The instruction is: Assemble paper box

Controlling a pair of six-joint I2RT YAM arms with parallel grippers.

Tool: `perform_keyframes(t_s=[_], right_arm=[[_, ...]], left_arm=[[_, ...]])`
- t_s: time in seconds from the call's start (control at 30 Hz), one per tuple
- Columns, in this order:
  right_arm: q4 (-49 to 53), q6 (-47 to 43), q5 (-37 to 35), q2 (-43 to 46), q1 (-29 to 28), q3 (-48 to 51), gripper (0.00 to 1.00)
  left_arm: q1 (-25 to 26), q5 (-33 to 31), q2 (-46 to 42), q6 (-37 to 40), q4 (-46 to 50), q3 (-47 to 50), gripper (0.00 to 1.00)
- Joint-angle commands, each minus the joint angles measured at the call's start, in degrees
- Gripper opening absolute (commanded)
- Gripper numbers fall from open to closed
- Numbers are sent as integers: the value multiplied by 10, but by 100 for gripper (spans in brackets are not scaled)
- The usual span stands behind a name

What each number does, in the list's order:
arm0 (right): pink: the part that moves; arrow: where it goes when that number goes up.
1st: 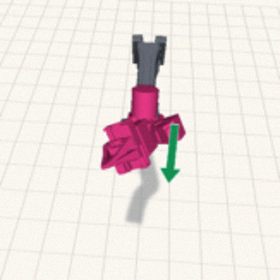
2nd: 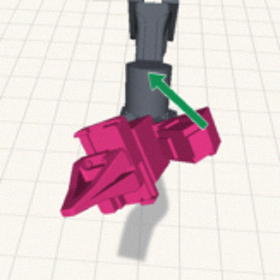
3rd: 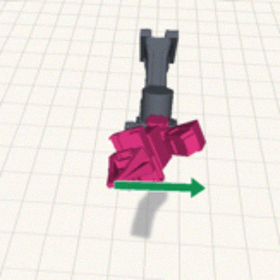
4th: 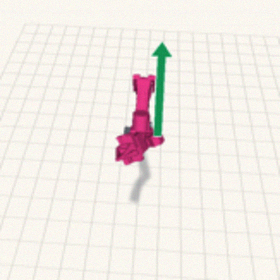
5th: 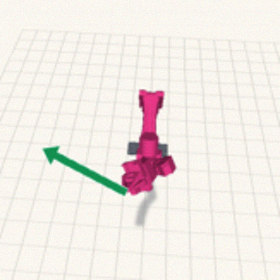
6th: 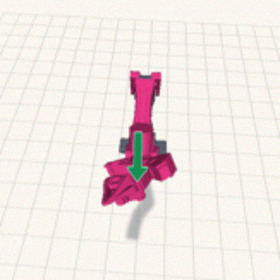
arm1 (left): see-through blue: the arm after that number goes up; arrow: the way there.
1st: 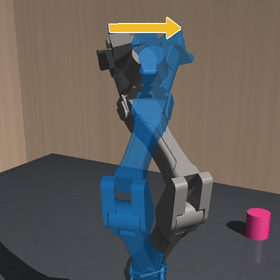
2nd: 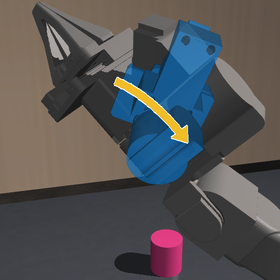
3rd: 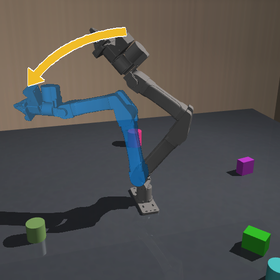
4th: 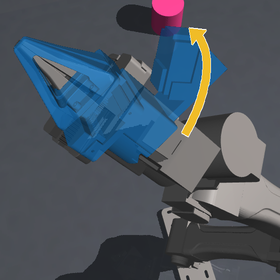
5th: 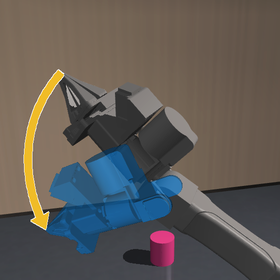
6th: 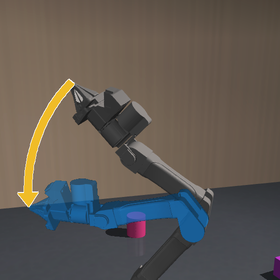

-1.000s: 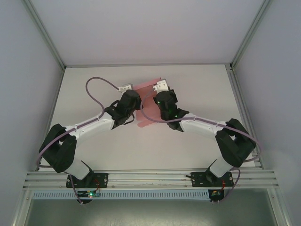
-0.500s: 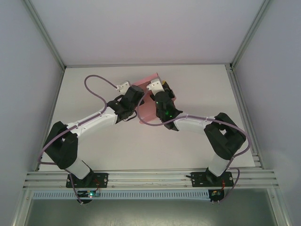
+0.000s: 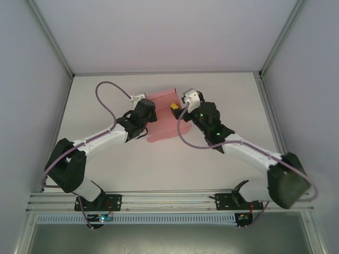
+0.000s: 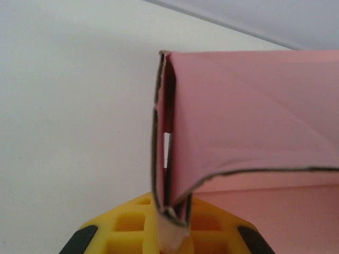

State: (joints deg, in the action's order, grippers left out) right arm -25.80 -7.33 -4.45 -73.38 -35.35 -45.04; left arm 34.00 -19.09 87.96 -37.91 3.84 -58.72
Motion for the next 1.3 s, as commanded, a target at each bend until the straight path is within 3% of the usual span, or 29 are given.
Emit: perform_keyframes(t_s=[0.0, 0.07, 0.13, 0.23, 0.37, 0.5, 0.6, 0.67, 0.77, 0.83, 1.1, 1.23, 1.27], right_arm=[[23, 36, 109, 83, 16, 28, 98], [32, 68, 112, 132, 32, 42, 98], [71, 108, 105, 174, 59, 44, 98], [177, 158, 82, 218, 105, 29, 98], [291, 192, 81, 260, 177, 18, 98], [322, 205, 123, 292, 237, 37, 98], [339, 206, 123, 304, 256, 52, 98], [348, 206, 123, 309, 266, 60, 98], [360, 206, 117, 315, 281, 67, 98], [362, 204, 122, 318, 293, 74, 98], [359, 215, 149, 310, 347, 89, 98], [339, 230, 181, 298, 370, 102, 98], [337, 231, 188, 294, 373, 103, 98]], left_arm=[[-6, -5, -16, 107, -53, 4, 0], [-9, -14, -14, 159, -52, -5, 0], [-14, 16, -10, 236, -30, -28, 0], [-22, 150, 10, 432, 84, -92, 0], [-21, 229, 58, 753, 298, -182, 0], [-18, 188, 142, 937, 471, -349, 0], [9, 132, 202, 1053, 524, -428, 0], [36, 78, 231, 1144, 526, -437, 0], [68, 3, 252, 1266, 446, -400, 0], [84, -2, 257, 1329, 379, -376, 0], [143, 57, 253, 1591, 215, -246, 0], [159, 107, 260, 1633, 299, -256, 0], [163, 119, 261, 1631, 303, -257, 8]])
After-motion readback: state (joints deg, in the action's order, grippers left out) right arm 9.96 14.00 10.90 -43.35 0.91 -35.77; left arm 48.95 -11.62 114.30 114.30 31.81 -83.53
